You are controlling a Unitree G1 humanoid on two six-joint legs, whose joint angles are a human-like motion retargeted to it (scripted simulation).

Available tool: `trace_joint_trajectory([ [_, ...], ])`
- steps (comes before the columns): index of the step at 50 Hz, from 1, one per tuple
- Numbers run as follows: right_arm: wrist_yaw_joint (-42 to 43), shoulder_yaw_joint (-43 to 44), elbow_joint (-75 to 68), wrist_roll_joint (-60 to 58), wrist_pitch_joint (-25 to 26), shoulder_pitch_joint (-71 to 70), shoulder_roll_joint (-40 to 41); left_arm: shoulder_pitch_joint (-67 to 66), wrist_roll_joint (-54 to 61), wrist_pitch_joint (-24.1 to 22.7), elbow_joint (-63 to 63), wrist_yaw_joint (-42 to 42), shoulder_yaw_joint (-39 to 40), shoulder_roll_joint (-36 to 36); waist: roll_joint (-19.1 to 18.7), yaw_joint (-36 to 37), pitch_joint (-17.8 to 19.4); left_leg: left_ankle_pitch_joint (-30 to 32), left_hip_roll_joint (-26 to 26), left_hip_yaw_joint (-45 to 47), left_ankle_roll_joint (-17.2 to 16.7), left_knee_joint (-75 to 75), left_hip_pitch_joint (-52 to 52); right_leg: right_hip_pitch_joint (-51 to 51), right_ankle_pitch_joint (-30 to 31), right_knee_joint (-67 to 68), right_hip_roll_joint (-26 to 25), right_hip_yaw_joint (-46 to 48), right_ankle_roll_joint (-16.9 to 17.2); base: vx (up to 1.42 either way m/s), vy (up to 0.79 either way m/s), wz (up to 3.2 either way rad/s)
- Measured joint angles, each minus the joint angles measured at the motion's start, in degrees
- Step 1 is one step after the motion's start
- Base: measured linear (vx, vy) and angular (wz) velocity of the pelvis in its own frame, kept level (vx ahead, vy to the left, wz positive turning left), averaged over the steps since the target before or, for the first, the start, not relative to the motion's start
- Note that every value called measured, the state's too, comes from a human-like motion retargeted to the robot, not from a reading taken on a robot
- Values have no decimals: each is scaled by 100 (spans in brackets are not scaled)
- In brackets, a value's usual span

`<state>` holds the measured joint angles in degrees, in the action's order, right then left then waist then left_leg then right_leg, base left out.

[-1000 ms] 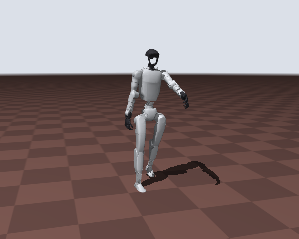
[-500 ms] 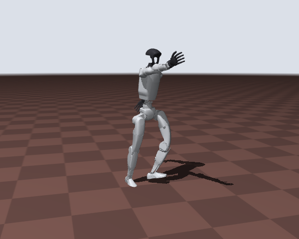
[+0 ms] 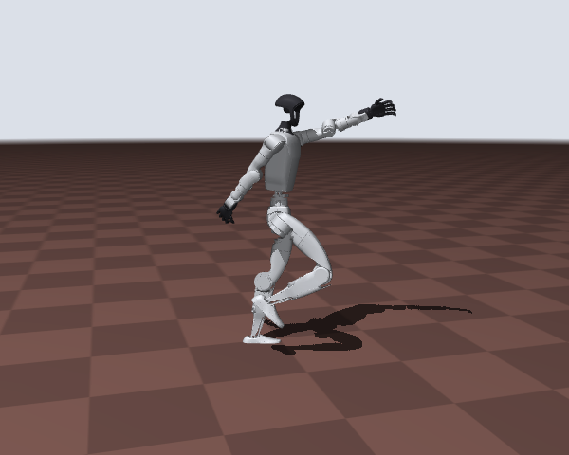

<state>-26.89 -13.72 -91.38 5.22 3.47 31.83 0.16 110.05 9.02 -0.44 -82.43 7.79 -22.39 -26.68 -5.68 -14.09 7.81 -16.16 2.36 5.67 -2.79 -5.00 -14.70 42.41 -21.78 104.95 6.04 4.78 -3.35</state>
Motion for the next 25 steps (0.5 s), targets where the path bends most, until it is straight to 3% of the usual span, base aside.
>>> trace_joint_trajectory([
  [5, -230, -259, -63, -453, -123, -17, 22, 264, -117, -120, -235, 186, -44, -15, 202, 156, -125, -34, -20, -317, -88, 0, -241, -355, -125, -2412, -123, 167, 135, 45, -12, 52],
  [8, 288, -365, -218, -460, -327, -738, -90, -673, 46, -422, 56, 17, 260, 258, 312, 315, -184, -55, -54, -612, -174, 0, -430, -1401, 0, -5216, -41, 560, 367, 48, -13, 81],
  [10, 648, -310, -369, -361, -372, -1400, -236, -1620, 214, -594, 318, -27, 555, 574, 425, 472, -151, -55, -145, -848, -189, 9, -672, -2545, 506, -7677, -43, 856, 612, 55, -16, 92],
  [12, 949, -10, -514, -379, -282, -2232, -495, -2682, 118, -611, 386, 19, 846, 955, 613, 855, 48, -24, -357, -1029, -102, 152, -1027, -3782, 1499, -9797, -79, 908, 865, 58, -19, 27],
  [15, 1442, 398, -534, 13, -377, -3514, -1017, -4472, -712, -664, -146, 263, 1071, 1410, 851, 1850, 296, 255, -683, -919, 113, 844, -1207, -4734, 2186, -10792, -37, 538, 970, 54, -23, -90],
  [17, 1791, 416, -446, 814, -512, -4484, -1428, -5937, -1442, -577, -763, 692, 1206, 1457, 1137, 2268, 321, 16, -890, -433, 100, 2835, -352, -4970, 2122, -10781, 238, 331, 972, 43, -23, -69],
  [18, 1997, 522, -402, 1004, -556, -5053, -1673, -6734, -1444, -520, -1002, 1047, 1274, 1412, 1220, 2260, 40, -350, -760, -100, -8, 4590, 789, -4739, 2076, -10750, 284, 336, 895, 34, -19, 5],
  [20, 2551, 967, -176, 1330, -780, -6264, -2133, -8347, -982, -610, -1307, 1340, 1386, 1270, 1269, 2236, -481, -930, -229, 425, 90, 7347, 2694, -4300, 1984, -10734, 216, 322, 803, 35, -13, 8],
  [25, 3339, 1187, 527, 3308, -1631, -9273, -2703, -12138, -108, -1069, -1281, 1831, 1136, 1019, 1657, 2886, -555, -2097, 494, 1236, 842, 10180, 4403, -4408, 1745, -10807, 331, -206, 1035, 49, -4, -86],
])
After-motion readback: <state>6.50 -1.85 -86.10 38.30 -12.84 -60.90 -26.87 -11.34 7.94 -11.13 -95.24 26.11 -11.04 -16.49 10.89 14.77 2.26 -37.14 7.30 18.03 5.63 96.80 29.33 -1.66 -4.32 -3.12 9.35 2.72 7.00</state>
